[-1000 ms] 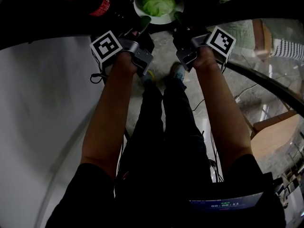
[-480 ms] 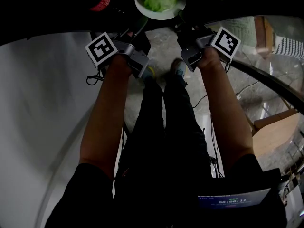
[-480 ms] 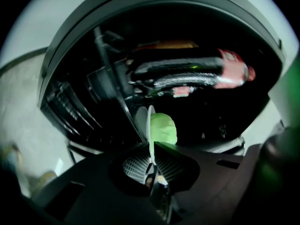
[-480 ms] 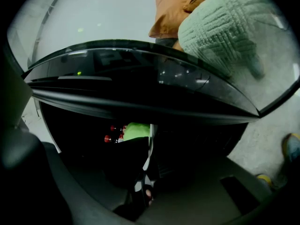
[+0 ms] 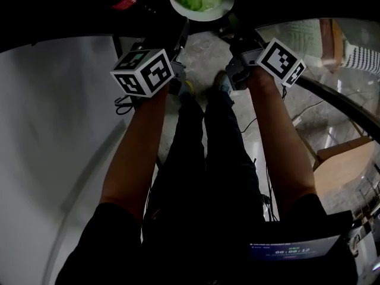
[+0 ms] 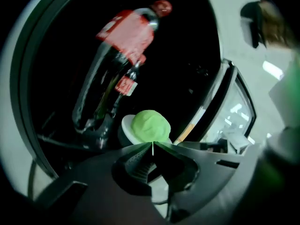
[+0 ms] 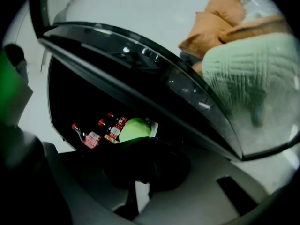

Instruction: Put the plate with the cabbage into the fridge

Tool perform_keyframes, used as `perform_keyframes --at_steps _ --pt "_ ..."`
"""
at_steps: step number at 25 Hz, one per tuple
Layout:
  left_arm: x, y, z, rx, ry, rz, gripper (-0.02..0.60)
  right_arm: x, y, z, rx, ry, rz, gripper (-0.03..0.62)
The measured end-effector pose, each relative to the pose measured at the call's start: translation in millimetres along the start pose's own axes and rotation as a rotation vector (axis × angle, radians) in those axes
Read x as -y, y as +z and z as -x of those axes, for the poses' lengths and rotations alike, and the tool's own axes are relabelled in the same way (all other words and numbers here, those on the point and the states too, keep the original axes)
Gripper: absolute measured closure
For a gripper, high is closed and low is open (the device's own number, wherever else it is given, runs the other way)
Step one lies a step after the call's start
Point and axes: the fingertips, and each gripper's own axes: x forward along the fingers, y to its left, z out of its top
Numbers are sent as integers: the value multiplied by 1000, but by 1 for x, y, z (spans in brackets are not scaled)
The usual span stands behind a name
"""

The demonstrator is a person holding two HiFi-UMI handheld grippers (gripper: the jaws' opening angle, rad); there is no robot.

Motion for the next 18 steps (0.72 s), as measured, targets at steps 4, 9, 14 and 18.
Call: perform_keyframes --at_steps 4,9,14,18 --pt "-1 0 0 -8 46 -157 577 -9 1 7 -6 -99 450 588" --pt "-2 -4 -1 -9 72 -293 577 -24 -11 5 -19 -116 795 588" --pt "-4 -8 -4 -20 94 -346 578 -25 -26 -1 -52 -105 870 588" --pt "-9 -11 -9 -39 112 -343 577 -23 -34 -5 -69 -109 888 588"
